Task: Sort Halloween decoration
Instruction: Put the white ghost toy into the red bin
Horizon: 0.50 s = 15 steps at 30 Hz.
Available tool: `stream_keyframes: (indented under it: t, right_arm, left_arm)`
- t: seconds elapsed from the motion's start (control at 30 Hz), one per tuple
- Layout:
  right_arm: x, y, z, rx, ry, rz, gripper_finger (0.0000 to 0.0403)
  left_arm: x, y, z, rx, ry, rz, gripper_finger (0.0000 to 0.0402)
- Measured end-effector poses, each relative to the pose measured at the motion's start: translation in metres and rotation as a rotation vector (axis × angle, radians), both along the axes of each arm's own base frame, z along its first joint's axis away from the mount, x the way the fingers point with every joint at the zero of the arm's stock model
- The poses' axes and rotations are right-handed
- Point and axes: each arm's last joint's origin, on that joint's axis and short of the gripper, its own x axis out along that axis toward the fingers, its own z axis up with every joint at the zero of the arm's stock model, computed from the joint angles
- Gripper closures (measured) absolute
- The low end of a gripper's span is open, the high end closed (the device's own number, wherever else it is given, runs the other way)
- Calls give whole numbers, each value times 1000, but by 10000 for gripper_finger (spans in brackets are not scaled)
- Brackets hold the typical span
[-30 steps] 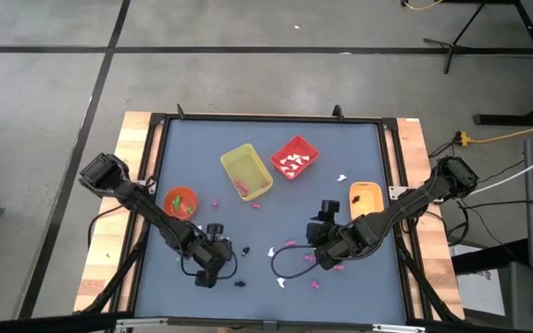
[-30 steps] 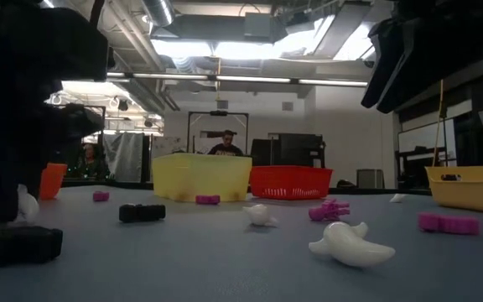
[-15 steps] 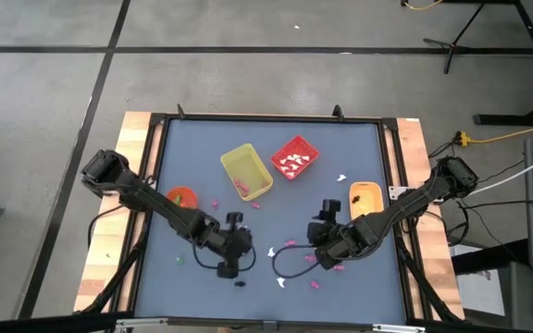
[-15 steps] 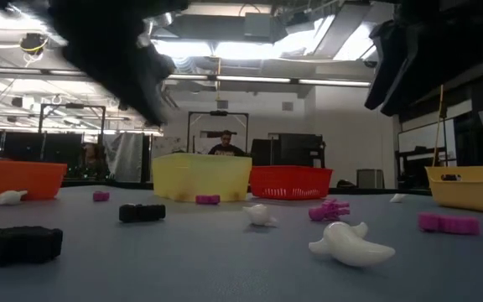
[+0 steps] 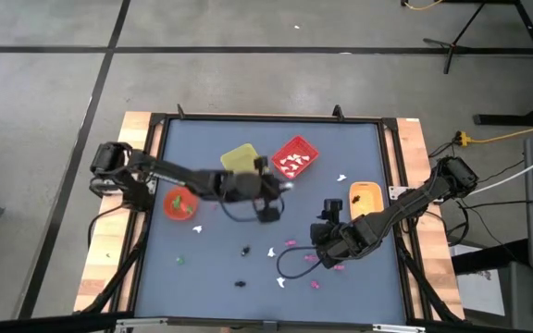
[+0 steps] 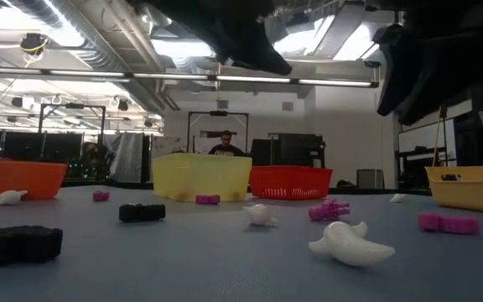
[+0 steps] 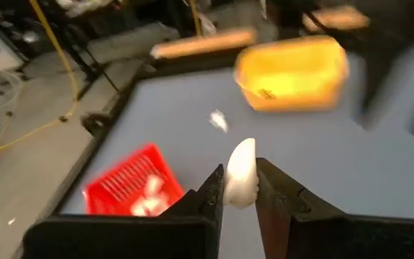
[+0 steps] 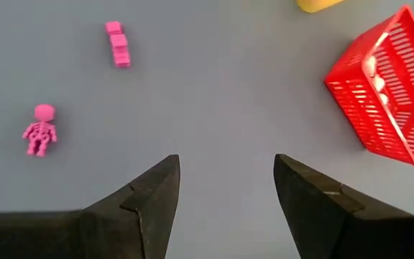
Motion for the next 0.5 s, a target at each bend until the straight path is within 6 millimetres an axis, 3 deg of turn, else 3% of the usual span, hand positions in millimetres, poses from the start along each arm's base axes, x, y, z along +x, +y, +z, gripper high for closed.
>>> stream_keyframes:
  t: [0.2,0.33,0.5]
  right_arm:
    - [2,0,0,-4,-5,27,178]
    - [5,2,1,4,-31,54,178]
    - [12,6,3,42,-101,63,178]
  left_arm:
    - [7,62,-1,-39,-83,76,360]
    - [12,94,-18,-66,-75,106,360]
    - [18,118,-50,-87,-26,133,360]
